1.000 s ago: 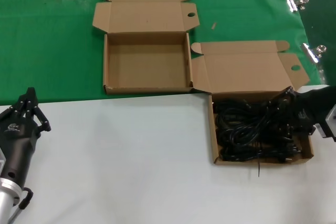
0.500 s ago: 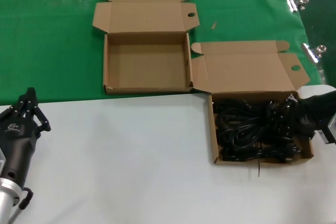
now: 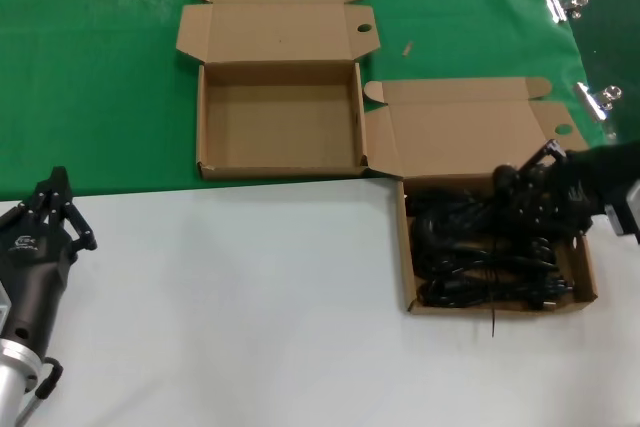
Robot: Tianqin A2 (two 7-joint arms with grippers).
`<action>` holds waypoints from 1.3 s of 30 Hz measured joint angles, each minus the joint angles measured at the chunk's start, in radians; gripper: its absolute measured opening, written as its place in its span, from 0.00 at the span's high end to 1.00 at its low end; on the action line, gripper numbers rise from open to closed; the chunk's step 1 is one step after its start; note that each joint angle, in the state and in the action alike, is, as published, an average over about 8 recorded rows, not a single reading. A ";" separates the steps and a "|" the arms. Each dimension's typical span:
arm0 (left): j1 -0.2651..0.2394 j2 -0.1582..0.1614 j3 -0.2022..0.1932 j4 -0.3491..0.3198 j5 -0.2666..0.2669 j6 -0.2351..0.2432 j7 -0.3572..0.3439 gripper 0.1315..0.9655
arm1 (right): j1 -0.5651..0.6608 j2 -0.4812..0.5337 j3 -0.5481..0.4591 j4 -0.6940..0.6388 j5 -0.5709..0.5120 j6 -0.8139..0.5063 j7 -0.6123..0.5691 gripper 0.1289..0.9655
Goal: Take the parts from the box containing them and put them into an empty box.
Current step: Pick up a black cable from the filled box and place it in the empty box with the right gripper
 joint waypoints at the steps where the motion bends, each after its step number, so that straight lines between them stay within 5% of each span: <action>1: 0.000 0.000 0.000 0.000 0.000 0.000 0.000 0.99 | -0.009 0.008 0.003 0.035 0.006 -0.006 0.043 0.93; 10: 0.000 0.000 0.000 0.000 0.000 0.000 0.000 0.99 | -0.047 0.044 0.024 0.289 0.020 -0.026 0.460 0.93; 20: 0.000 0.000 0.000 0.000 0.000 0.000 0.000 0.99 | 0.024 -0.052 -0.018 0.317 -0.065 0.044 0.793 0.93; 29: 0.000 0.000 0.000 0.000 0.000 0.000 0.000 0.99 | 0.118 -0.200 -0.077 0.131 -0.121 0.124 0.758 0.93; 39: 0.000 0.000 0.000 0.000 0.000 0.000 0.000 0.99 | 0.286 -0.423 -0.097 -0.278 -0.137 0.249 0.524 0.93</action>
